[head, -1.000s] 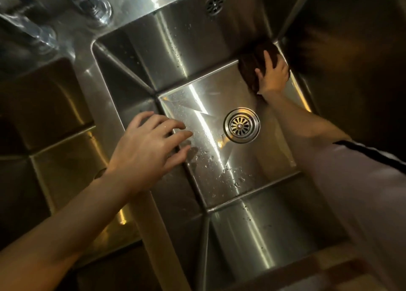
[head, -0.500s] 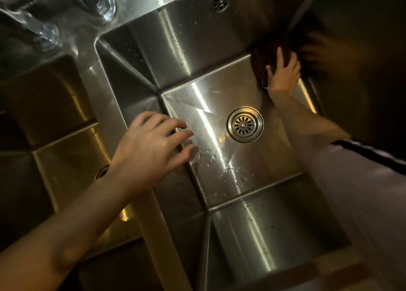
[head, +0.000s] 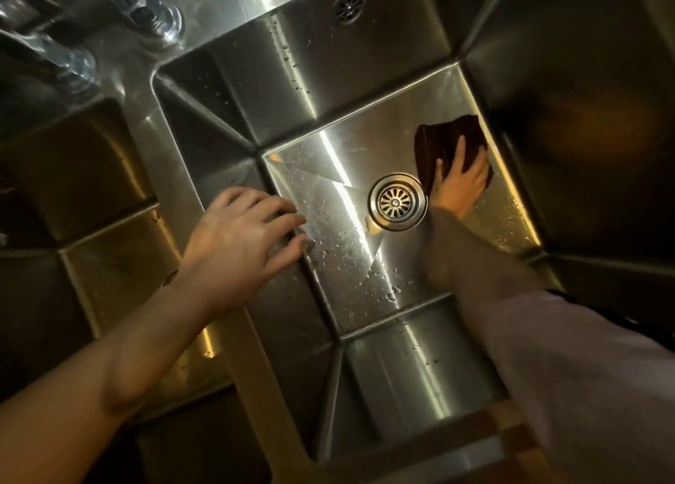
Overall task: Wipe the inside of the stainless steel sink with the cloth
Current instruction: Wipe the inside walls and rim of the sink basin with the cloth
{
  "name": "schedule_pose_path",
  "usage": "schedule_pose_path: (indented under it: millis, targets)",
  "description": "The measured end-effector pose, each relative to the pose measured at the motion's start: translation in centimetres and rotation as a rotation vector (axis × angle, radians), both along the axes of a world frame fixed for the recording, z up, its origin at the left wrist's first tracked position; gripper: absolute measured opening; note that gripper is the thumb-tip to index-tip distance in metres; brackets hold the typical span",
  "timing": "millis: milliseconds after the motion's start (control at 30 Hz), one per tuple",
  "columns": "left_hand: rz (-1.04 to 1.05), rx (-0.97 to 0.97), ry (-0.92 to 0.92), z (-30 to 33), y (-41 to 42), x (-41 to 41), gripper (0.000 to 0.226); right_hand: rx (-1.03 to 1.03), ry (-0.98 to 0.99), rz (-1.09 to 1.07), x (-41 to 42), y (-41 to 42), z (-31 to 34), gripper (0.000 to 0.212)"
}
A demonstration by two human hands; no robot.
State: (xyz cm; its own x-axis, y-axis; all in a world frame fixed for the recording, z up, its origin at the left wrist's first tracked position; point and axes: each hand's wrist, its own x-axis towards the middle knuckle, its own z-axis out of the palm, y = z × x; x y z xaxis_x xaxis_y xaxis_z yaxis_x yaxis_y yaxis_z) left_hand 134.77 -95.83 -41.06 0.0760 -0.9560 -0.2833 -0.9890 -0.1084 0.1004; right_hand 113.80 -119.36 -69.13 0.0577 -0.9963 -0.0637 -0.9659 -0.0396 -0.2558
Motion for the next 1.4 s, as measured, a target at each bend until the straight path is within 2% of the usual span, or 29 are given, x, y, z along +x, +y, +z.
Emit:
schedule_pose_path:
  millis: [100,167,267,333,367,467,533,633,733,833,900,967,1233,1400]
  targets:
    - [0.008,0.011,-0.006,0.0,0.1,0.0,0.049,-0.004,-0.073,-0.246,2.6,5.4,-0.1,0.054]
    - [0.014,0.022,-0.001,-0.1,0.2,-0.1,0.05,-0.004,-0.061,-0.244,3.0,6.2,0.5,0.058]
    - [0.02,0.031,0.001,-0.3,0.1,-0.1,0.05,0.048,0.024,0.052,-0.5,2.3,0.4,0.06]
    - [0.027,0.022,0.002,-0.3,0.1,0.0,0.05,0.043,0.022,0.16,-2.5,0.1,0.2,0.06]
    - [0.035,0.015,-0.001,-0.3,0.1,0.0,0.051,0.029,0.004,0.13,-2.7,0.0,0.1,0.059]
    - [0.049,0.01,-0.018,-0.1,-0.1,-0.2,0.051,-0.042,-0.028,-0.155,-0.4,4.0,0.1,0.058]
    - [0.062,0.008,-0.021,0.0,-0.3,-0.5,0.052,-0.028,-0.051,-0.207,1.1,7.2,0.4,0.06]
    - [0.074,0.001,-0.014,0.0,-0.4,-0.6,0.053,0.034,-0.101,-0.023,-0.5,6.9,1.0,0.061]
    - [0.06,0.003,-0.013,-0.4,-0.2,-0.4,0.053,-0.072,-0.063,0.16,-4.0,2.8,0.2,0.054]
    - [0.084,-0.038,0.05,-1.1,-0.2,-0.3,0.052,-0.132,-0.085,-0.033,-4.2,1.8,-0.2,0.053]
    - [0.095,-0.057,0.07,-1.4,-0.2,-0.3,0.051,-0.068,-0.145,-0.252,-2.0,3.7,0.4,0.056]
    - [0.094,-0.041,0.065,-1.4,-0.1,-0.2,0.052,0.019,-0.194,-0.376,0.4,6.1,1.4,0.059]
    - [0.038,0.025,0.011,-0.2,-0.1,0.0,0.051,0.273,-0.143,-0.484,2.2,6.5,3.3,0.082]
    - [0.014,-0.022,0.029,0.0,0.1,0.0,0.054,0.302,-0.14,-0.417,2.0,6.5,4.4,0.077]
